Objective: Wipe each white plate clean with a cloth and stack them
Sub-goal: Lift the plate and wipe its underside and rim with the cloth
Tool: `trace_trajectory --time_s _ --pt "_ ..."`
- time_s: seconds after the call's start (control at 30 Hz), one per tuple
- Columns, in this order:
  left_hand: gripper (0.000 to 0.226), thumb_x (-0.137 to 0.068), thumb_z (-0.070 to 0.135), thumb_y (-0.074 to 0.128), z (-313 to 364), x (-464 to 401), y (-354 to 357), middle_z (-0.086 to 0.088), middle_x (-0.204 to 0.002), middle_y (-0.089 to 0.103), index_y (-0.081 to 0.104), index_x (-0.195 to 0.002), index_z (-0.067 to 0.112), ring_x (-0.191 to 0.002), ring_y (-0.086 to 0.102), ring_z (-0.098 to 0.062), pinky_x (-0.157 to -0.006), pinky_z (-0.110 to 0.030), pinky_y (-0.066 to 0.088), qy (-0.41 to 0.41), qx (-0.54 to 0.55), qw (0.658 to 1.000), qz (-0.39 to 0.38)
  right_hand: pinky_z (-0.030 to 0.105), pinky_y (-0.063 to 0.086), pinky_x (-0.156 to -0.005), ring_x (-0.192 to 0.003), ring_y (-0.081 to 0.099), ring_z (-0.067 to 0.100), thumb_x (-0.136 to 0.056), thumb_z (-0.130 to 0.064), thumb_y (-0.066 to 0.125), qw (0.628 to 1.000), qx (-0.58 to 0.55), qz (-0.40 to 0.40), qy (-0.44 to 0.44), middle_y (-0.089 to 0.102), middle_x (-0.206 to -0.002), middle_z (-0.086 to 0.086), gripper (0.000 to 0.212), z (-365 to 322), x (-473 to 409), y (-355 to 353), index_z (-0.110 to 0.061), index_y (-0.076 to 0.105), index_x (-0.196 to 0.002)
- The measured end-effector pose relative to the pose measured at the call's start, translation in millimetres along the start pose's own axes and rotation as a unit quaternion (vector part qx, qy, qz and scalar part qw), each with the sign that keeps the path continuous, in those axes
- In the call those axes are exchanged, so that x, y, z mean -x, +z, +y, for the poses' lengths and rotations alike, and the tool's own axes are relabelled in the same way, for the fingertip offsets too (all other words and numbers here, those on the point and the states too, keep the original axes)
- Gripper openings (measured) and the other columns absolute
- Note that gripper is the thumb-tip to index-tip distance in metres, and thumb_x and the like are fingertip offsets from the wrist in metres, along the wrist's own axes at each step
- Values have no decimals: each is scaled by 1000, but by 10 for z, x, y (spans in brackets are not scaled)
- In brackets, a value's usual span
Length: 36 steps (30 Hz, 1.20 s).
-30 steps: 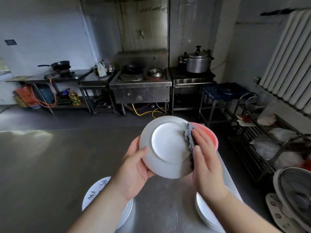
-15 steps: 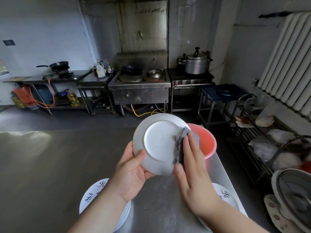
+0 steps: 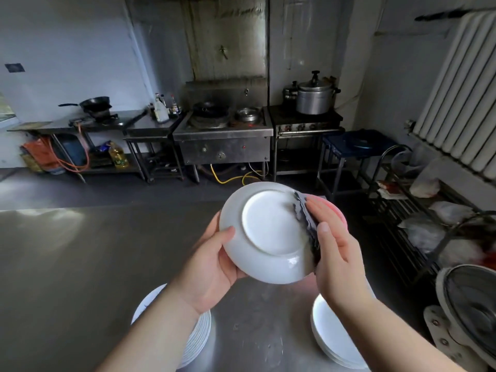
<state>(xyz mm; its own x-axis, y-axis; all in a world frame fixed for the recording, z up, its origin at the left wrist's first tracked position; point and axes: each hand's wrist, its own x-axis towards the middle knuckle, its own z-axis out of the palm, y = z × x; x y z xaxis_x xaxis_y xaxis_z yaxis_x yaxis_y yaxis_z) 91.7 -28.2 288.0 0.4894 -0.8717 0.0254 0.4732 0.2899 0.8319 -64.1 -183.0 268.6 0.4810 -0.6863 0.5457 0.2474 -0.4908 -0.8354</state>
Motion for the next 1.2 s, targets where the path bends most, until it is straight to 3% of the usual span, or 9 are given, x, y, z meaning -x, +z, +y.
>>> trace_trajectory --time_s 0.17,0.3,0.4,0.6,0.77,0.9,1.0,1.1,1.2 --pt "46 -94 19 61 62 6 -59 -13 -138 65 62 -139 25 -111 70 -29 -68 -49 62 -33 -8 999 -13 32 37 -122 -145 46 5 -105 -26 48 998 15 -55 20 59 -150 -14 40 2 -217 -164 -18 65 -141" --pt "48 -95 16 61 -134 29 -18 -15 -146 61 54 -143 19 -124 67 -35 -80 -56 61 13 15 1000 11 34 11 -130 -163 8 19 -109 -43 38 986 141 -91 -25 11 -176 -2 68 35 312 55 -10 20 -166" --pt "48 -98 15 60 -208 41 25 -18 -149 58 52 -145 20 -129 62 -43 -84 -57 60 35 24 999 18 41 4 -130 -163 -9 29 -111 -53 32 970 190 -133 -69 -13 -176 7 80 17 613 234 -6 -1 -166" --pt "50 -101 11 54 -195 25 168 -17 -151 58 44 -150 17 -134 59 -43 -94 -61 57 61 43 997 21 24 1 -129 -161 -6 4 -108 -57 23 977 192 -87 -15 -8 -175 -17 73 2 -13 103 -20 5 -167" --pt "53 -97 9 57 -301 28 279 -15 -149 59 45 -148 19 -131 62 -41 -88 -50 60 61 61 996 23 27 -3 -128 -161 -15 17 -110 -61 26 991 129 -37 -5 -18 -175 -6 77 4 496 420 -22 -6 -168" --pt "67 -92 1 59 -320 62 253 -15 -154 55 41 -154 19 -142 52 -39 -113 -59 43 65 -11 998 -7 26 13 -129 -162 9 18 -111 -43 31 997 61 39 -2 12 -176 -2 62 1 480 348 -16 23 -166" --pt "72 -89 5 67 -189 55 223 -12 -156 53 46 -154 29 -142 52 -35 -105 -57 49 53 3 998 -43 39 34 -124 -149 43 13 -105 -41 41 994 6 107 17 51 -156 -12 50 -86 76 109 -20 59 -147" --pt "62 -94 33 69 -4 -3 218 -7 -157 54 50 -153 33 -142 53 -33 -99 -59 55 6 59 997 -52 18 43 -112 -138 54 4 -100 -38 54 997 -5 83 7 62 -141 -23 37 -214 -241 -26 -34 69 -135" --pt "54 -93 34 65 99 -60 182 -9 -152 58 58 -147 31 -133 62 -29 -88 -53 60 0 33 999 -29 12 39 -111 -138 54 4 -102 -22 57 999 24 24 -20 63 -142 -20 36 -241 -424 -120 -24 70 -136"
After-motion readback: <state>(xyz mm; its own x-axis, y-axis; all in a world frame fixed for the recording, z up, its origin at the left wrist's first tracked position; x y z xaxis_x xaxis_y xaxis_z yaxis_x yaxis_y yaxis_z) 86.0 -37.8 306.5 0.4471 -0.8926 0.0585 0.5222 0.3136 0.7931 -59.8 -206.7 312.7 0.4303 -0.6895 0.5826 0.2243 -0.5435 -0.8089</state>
